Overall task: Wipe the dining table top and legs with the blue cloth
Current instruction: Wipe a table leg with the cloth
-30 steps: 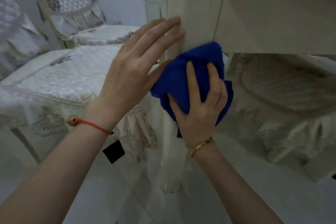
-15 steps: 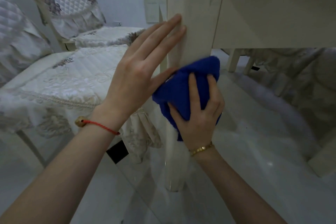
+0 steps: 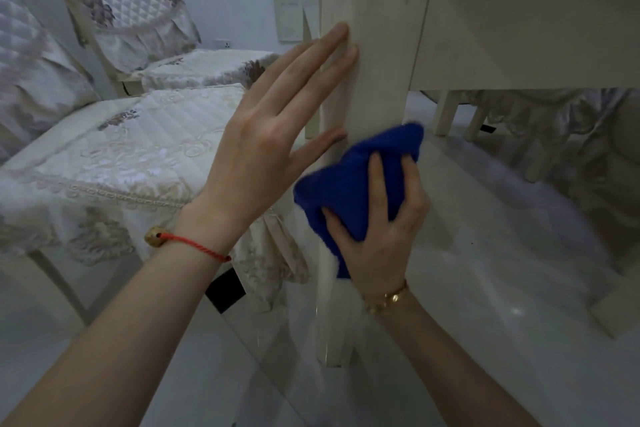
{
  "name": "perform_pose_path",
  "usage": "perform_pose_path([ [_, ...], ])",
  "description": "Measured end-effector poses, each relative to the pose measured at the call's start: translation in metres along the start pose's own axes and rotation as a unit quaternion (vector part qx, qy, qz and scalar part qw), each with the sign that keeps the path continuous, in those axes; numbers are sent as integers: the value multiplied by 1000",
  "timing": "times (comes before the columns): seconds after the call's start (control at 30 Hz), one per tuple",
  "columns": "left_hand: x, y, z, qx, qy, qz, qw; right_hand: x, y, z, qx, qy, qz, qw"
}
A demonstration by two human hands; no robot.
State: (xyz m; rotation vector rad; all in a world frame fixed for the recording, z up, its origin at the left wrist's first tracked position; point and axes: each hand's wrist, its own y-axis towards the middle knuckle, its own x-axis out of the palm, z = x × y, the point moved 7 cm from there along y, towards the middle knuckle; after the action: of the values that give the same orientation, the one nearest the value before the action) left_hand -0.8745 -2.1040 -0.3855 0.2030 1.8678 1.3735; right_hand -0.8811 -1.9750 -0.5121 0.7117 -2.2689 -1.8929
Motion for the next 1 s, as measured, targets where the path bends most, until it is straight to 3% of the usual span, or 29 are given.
perform_pose_path([
  [0.17,1,0,2,0,-5,1,1000,9,-70,17,0,-9,-98,995],
  [0.43,3,0,2,-1,-12,5,1000,-1,10,-3,19,21,5,1000],
  [0.6,2,-1,2,0,-5,3,1000,8,-54,11,35,12,-85,996],
  [0.83,3,-2,4,4,5,10,1000,-3,17,-7,34,39,-3,999],
  [1.0,7,-33,18,31,38,28,998,-9,-56,15,29,30,-81,996],
])
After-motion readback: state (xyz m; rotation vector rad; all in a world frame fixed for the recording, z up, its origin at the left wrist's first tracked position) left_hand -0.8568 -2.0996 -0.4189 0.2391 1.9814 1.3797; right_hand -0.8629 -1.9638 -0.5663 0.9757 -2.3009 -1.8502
